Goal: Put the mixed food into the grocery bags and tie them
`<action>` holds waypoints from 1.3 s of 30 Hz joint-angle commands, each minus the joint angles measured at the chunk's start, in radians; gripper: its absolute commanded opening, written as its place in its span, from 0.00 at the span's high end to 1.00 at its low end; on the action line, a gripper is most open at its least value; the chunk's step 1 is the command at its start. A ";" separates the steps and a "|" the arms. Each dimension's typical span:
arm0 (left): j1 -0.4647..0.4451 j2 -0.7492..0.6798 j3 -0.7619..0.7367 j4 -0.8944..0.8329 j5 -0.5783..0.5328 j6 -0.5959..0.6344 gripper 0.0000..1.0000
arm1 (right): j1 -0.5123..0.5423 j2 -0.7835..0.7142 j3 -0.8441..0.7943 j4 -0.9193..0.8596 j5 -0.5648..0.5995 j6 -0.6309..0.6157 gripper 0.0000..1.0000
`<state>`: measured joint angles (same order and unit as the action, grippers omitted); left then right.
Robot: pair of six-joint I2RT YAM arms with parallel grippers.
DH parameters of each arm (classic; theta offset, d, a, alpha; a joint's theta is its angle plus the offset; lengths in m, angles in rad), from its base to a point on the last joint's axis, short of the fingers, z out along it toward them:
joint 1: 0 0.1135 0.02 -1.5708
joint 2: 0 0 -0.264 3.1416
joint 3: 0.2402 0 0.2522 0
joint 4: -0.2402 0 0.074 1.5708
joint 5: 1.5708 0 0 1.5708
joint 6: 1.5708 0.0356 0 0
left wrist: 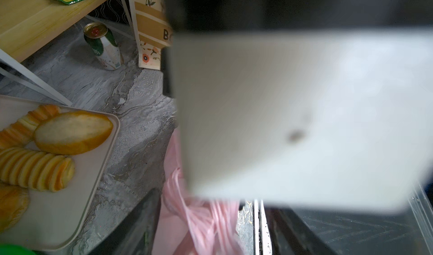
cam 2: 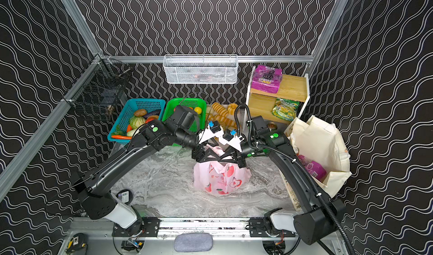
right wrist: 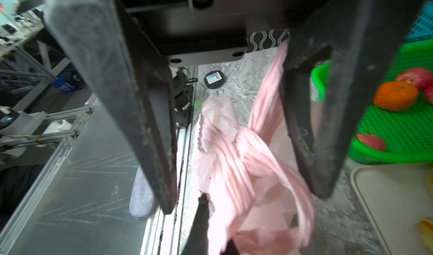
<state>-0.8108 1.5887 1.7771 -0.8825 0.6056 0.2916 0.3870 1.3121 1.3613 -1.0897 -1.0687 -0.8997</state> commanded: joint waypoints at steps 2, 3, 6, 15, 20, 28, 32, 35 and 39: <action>0.004 0.011 0.011 0.028 0.057 0.015 0.26 | 0.001 0.025 0.028 -0.144 -0.092 -0.110 1.00; 0.004 0.013 0.011 0.031 0.052 0.015 0.25 | 0.001 0.029 0.033 -0.153 -0.093 -0.113 1.00; 0.004 0.017 0.013 0.035 0.047 0.022 0.27 | 0.001 0.039 0.037 -0.169 -0.091 -0.128 1.00; 0.010 0.010 0.013 0.024 0.126 0.023 1.00 | -0.002 -0.034 -0.018 0.067 0.050 0.102 1.00; 0.045 -0.001 -0.018 -0.004 0.099 -0.031 1.00 | -0.007 -0.165 -0.116 0.295 0.174 0.247 0.94; 0.077 0.036 0.022 -0.072 0.146 -0.148 1.00 | -0.008 -0.267 -0.205 0.447 0.397 0.291 0.67; 0.099 0.071 0.088 -0.134 0.111 -0.213 1.00 | -0.007 -0.332 -0.244 0.581 0.528 0.364 0.57; 0.123 0.086 0.106 -0.154 0.131 -0.264 1.00 | -0.005 -0.416 -0.313 0.730 0.544 0.435 0.57; 0.138 0.089 0.117 -0.166 0.132 -0.325 1.00 | 0.008 -0.521 -0.466 0.921 0.390 0.505 0.71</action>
<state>-0.6788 1.6787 1.8828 -1.0229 0.7174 0.0345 0.3870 0.8158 0.9463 -0.3595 -0.5957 -0.4675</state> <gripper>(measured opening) 0.049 0.289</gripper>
